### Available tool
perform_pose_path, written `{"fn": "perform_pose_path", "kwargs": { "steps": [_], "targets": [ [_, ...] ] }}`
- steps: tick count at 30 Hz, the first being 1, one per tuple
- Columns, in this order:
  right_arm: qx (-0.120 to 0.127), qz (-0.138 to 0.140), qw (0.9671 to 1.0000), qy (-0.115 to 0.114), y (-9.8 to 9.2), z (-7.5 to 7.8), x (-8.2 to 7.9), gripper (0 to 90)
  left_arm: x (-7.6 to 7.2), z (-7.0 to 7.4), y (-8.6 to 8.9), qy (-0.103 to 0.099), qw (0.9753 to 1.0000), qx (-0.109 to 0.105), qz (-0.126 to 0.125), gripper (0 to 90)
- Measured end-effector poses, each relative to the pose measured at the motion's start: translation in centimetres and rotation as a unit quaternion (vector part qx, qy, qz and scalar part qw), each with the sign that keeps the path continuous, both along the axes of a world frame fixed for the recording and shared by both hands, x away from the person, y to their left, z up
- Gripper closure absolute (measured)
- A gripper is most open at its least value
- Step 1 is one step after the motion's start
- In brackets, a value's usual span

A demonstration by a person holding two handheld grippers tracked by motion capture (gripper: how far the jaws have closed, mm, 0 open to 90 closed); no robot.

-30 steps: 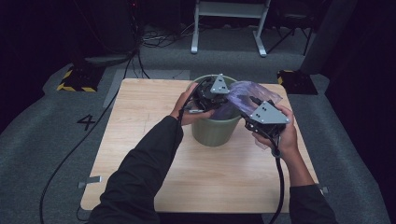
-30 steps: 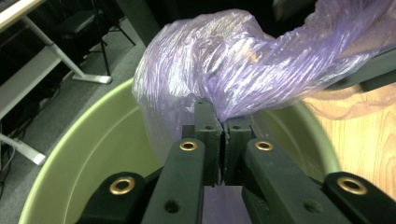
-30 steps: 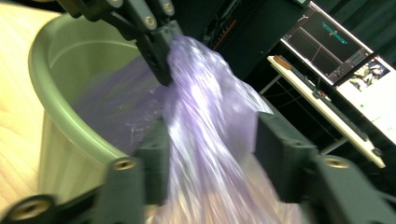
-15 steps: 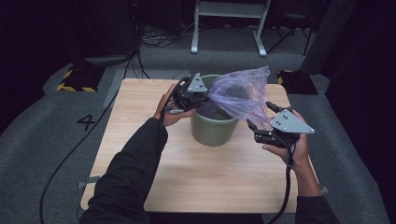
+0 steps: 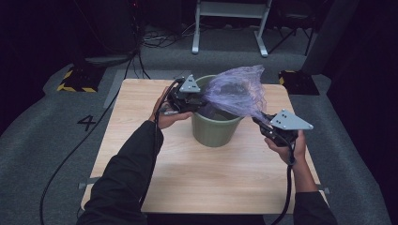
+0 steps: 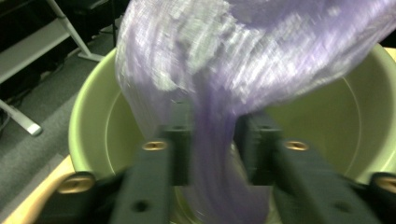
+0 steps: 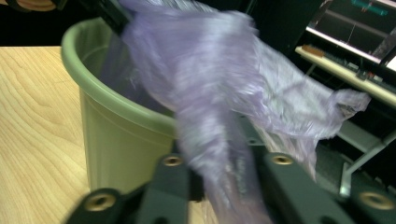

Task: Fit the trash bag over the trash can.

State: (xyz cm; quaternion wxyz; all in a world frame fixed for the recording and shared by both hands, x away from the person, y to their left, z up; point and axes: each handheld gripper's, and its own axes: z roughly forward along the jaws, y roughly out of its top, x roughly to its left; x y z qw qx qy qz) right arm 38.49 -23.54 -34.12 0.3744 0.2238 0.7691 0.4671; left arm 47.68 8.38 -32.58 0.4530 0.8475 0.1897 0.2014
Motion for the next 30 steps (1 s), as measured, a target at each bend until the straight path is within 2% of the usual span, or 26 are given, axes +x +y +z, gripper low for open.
{"fn": "perform_pose_path", "kwargs": {
  "steps": [1, 3, 7, 9, 12, 15, 18, 20, 21, 25, 27, 28, 30],
  "targets": [
    [-0.001, 0.002, 1.0, -0.006, 0.1, 0.1, -0.2, 85.4, -0.2, 0.0, 0.0, 0.001, 1.0, -0.001, 0.009, 56.5],
    [-0.003, 0.012, 0.9999, -0.009, 0.4, 0.4, -0.6, 87.3, -0.9, 0.1, 0.1, 0.004, 0.9999, -0.011, 0.004, 40.7],
    [-0.031, 0.02, 0.9992, -0.016, 1.5, 0.9, -1.1, 88.5, -2.5, 1.2, 0.5, -0.014, 0.9993, -0.035, -0.005, 22.2],
    [-0.039, 0.024, 0.9987, -0.019, 2.0, 1.1, -1.3, 89.1, -3.3, 1.8, 0.6, -0.027, 0.9985, -0.047, -0.014, 20.2],
    [-0.047, 0.032, 0.9981, -0.023, 2.9, 1.5, -1.4, 89.4, -4.4, 2.6, 0.1, -0.049, 0.9977, -0.038, -0.029, 19.9],
    [-0.057, 0.047, 0.997, -0.023, 3.8, 1.7, -1.4, 89.4, -5.0, 2.9, -0.8, -0.058, 0.9969, -0.029, -0.045, 20.6],
    [-0.066, 0.056, 0.9959, -0.022, 4.7, 1.9, -1.5, 88.7, -5.3, 2.8, -2.1, -0.064, 0.9964, -0.024, -0.05, 28.8],
    [-0.074, 0.063, 0.9951, -0.022, 5.1, 1.9, -1.7, 88.3, -5.3, 2.7, -2.7, -0.064, 0.9957, -0.021, -0.063, 33.7],
    [-0.074, 0.065, 0.9949, -0.021, 5.2, 1.9, -1.7, 88.3, -5.3, 2.6, -3.1, -0.07, 0.9955, -0.013, -0.063, 43.2],
    [-0.073, 0.071, 0.9946, -0.018, 5.5, 1.8, -2.1, 84.8, -5.1, 2.3, -3.6, -0.075, 0.995, 0.013, -0.064, 71.9],
    [-0.065, 0.074, 0.995, -0.018, 5.4, 1.8, -2.2, 82.3, -5.1, 2.2, -3.3, -0.082, 0.9946, 0.016, -0.062, 85.9],
    [-0.06, 0.073, 0.9953, -0.018, 5.3, 1.7, -2.3, 80.3, -5.2, 2.2, -3.0, -0.084, 0.9945, 0.012, -0.062, 89.4],
    [-0.045, 0.08, 0.9957, -0.011, 5.0, 1.5, -2.5, 74.7, -5.4, 2.1, -2.3, -0.085, 0.9941, 0.008, -0.067, 89.9]
  ]
}}
